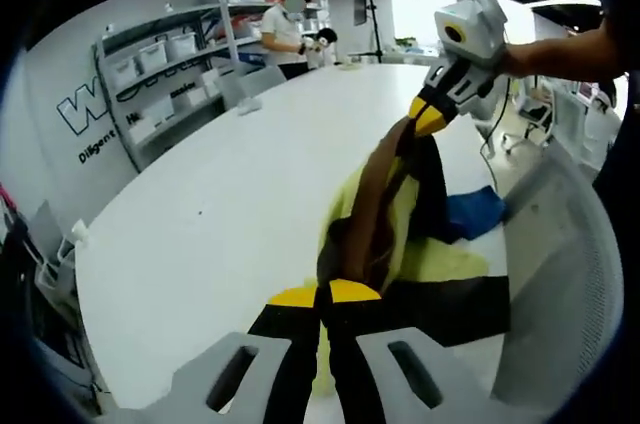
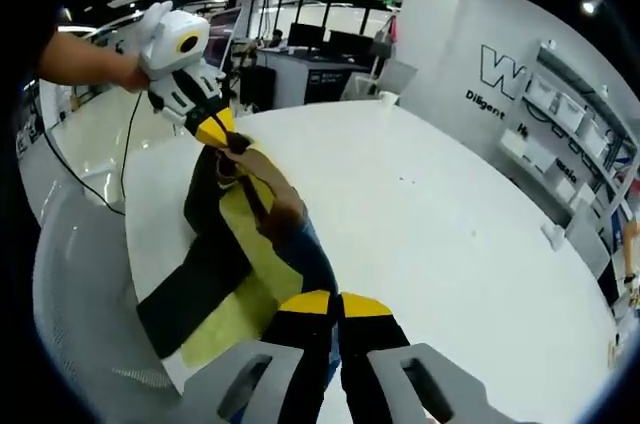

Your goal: Fold the garment on the visible template until the final outline fits inside the template.

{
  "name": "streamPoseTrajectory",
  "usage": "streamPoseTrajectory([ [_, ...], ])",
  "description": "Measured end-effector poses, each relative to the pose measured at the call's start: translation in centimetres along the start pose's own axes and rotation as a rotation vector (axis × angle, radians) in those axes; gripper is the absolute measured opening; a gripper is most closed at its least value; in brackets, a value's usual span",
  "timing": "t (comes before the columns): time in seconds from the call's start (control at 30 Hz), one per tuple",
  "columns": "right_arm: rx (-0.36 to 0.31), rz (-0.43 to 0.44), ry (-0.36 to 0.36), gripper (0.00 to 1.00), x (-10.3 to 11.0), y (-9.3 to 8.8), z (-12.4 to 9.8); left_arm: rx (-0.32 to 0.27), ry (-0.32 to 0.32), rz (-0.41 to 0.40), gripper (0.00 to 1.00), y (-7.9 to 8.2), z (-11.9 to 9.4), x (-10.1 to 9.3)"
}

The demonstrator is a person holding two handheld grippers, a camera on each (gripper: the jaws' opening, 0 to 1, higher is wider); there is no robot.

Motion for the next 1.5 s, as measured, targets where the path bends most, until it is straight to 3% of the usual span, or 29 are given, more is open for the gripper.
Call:
streamPoseTrajectory([
  [0.27, -0.007, 0.023, -0.035, 0.00, -2.2, 1.2, 1.9, -0.013, 0.037, -0.020, 0.03, 0.4, 1.6, 2.5],
  [0.6, -0.069, 0.033, -0.024, 0.00, -6.2, 2.8, 4.9, 0.002, 0.154, -0.049, 0.03, 1.5, 3.3, 5.4],
  [0.63, -0.097, 0.107, 0.002, 0.00, -6.5, 3.1, 5.4, 0.014, 0.168, -0.040, 0.03, 1.4, 3.7, 5.8],
  [0.7, -0.117, 0.165, 0.018, 0.00, -7.2, 3.3, 5.9, 0.023, 0.183, -0.035, 0.03, 1.5, 4.2, 6.5],
  [0.93, -0.092, 0.149, -0.012, 0.00, -9.7, 3.3, 8.8, 0.036, 0.212, -0.076, 0.03, 1.6, 7.0, 9.3],
  [1.23, -0.053, 0.188, -0.038, 0.00, -10.3, 2.9, 11.6, 0.075, 0.230, -0.077, 0.03, 0.8, 8.0, 9.9],
  [1.5, -0.032, 0.221, -0.047, 0.00, -9.9, 2.1, 11.8, 0.083, 0.237, -0.057, 0.03, 0.9, 8.3, 9.3],
])
Point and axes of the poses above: the point that each gripper's makers call its tool centre point, and the gripper's own axes: z roughly forward along the fingers, x roughly to its left, y roughly out of its top, the point moved 7 cm from there along -z, roughly backward along the fingers, and after that the axes turned 1 degree about -x, right-handed, at the moved point
